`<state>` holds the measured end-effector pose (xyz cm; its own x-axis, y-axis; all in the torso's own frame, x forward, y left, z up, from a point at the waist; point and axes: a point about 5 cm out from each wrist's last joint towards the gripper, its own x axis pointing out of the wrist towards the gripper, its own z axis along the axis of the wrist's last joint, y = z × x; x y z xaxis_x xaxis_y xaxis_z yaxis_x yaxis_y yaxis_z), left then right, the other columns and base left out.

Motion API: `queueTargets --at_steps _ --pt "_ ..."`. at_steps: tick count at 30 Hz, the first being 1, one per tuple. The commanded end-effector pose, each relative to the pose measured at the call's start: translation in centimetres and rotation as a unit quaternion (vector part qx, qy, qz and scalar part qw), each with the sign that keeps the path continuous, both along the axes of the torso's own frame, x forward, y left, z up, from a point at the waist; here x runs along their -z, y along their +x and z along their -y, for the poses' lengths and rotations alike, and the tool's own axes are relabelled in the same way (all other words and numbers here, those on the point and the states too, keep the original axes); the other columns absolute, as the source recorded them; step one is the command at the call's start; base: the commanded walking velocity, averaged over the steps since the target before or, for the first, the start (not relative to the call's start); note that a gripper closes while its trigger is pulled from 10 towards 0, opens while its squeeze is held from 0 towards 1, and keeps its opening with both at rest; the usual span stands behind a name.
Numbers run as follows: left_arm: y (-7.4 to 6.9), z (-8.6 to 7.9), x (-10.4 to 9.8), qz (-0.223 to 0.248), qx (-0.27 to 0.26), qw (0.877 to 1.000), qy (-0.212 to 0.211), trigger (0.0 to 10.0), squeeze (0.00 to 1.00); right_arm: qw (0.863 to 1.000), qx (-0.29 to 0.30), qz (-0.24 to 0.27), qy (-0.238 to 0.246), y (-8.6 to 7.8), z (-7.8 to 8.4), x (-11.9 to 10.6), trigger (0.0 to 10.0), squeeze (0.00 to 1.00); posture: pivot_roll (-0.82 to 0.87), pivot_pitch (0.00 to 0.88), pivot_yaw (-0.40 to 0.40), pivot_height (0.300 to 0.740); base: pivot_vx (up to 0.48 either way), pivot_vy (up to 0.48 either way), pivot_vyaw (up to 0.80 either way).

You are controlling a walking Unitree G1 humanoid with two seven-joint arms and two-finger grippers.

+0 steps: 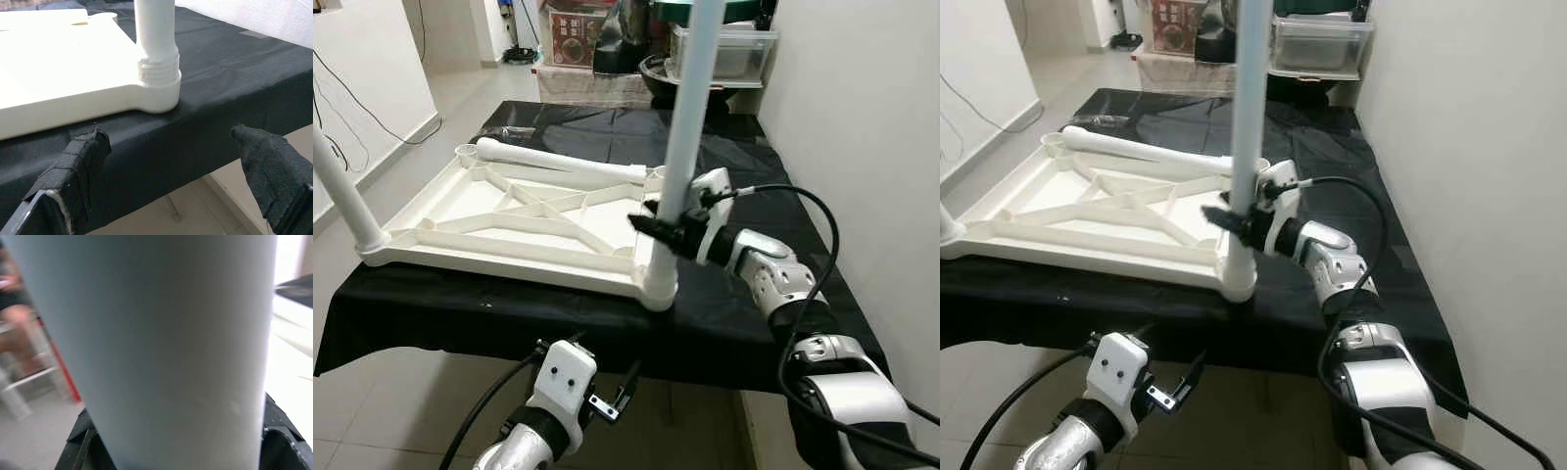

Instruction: Building children table

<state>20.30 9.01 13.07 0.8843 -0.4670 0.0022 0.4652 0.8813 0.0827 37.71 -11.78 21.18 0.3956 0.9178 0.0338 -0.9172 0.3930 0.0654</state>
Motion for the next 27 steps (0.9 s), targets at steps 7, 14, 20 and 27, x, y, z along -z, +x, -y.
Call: queueTargets --at_steps 7,14,20,27 --pt "0.0 0.1 0.5 -0.006 0.001 1.0 0.002 10.0 0.0 0.998 -0.051 0.019 0.008 -0.1 -1.2 -0.9 0.0 0.0 0.08 0.037 -0.08 0.74 0.0 0.0 0.0" --pt "0.1 0.0 0.6 -0.005 0.0 1.0 0.003 10.0 0.0 0.993 0.118 0.02 0.013 1.3 -0.5 -0.3 0.0 0.0 0.08 0.036 -0.081 0.74 0.0 0.0 0.0" --pt "0.1 0.0 0.7 -0.007 0.001 1.0 0.003 10.0 0.0 0.907 0.42 0.006 -0.03 2.5 2.7 1.9 0.0 0.0 0.07 0.036 -0.074 0.74 0.0 0.0 0.0" --pt "0.2 0.0 0.7 -0.006 0.003 1.0 0.005 10.0 0.0 0.708 0.704 -0.058 -0.024 0.5 5.6 4.4 0.0 0.0 0.07 0.031 -0.071 0.74 0.0 0.0 0.0"
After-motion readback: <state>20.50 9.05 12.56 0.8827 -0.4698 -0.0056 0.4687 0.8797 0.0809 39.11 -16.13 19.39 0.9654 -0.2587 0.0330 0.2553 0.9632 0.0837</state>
